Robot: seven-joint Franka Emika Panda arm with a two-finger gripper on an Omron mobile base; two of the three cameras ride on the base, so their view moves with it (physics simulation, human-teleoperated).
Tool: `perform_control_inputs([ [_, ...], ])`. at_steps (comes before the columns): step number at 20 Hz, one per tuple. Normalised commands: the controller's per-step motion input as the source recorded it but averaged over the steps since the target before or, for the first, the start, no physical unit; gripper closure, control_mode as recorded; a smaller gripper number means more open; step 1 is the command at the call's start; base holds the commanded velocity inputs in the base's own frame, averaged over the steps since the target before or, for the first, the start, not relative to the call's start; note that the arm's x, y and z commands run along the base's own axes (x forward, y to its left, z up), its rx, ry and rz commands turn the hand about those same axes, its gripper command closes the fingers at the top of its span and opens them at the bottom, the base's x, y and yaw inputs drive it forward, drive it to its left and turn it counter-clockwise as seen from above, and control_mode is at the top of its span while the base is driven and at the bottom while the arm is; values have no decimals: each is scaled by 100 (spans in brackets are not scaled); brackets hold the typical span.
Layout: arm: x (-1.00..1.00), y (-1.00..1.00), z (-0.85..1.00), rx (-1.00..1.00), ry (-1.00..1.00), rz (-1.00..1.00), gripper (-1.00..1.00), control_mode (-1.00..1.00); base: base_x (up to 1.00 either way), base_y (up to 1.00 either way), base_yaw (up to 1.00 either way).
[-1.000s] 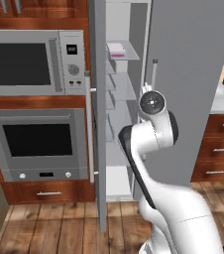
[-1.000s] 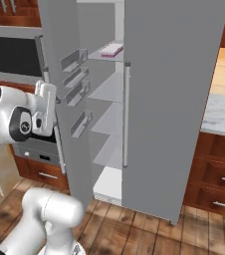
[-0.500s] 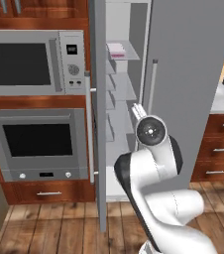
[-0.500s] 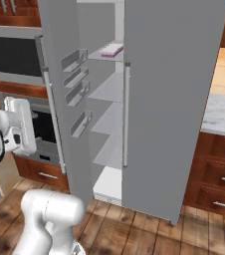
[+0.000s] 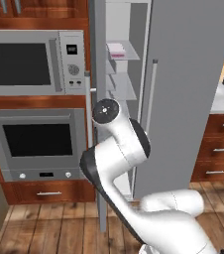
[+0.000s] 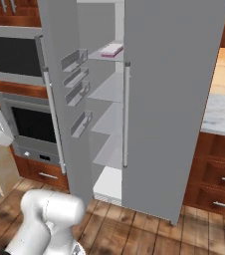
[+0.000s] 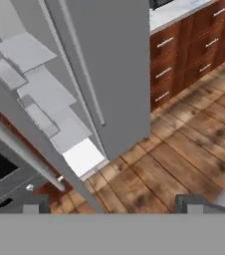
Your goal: The ice cube tray has been filled with water. Take the tray and place it in the freezer to make ice. Close the freezer door after placing the tray.
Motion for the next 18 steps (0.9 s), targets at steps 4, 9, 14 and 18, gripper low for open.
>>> perform_control_inputs([
  [4, 44, 74, -4, -37, 62, 17, -100, -100, 0, 0, 0],
  [9, 39, 13, -59, -41, 36, 1, -100, -100, 0, 0, 0],
  [14, 25, 17, -97, -36, 6, 0, -100, -100, 0, 0, 0],
  [18, 16, 21, -64, -27, 2, 0, -100, -100, 0, 0, 0],
])
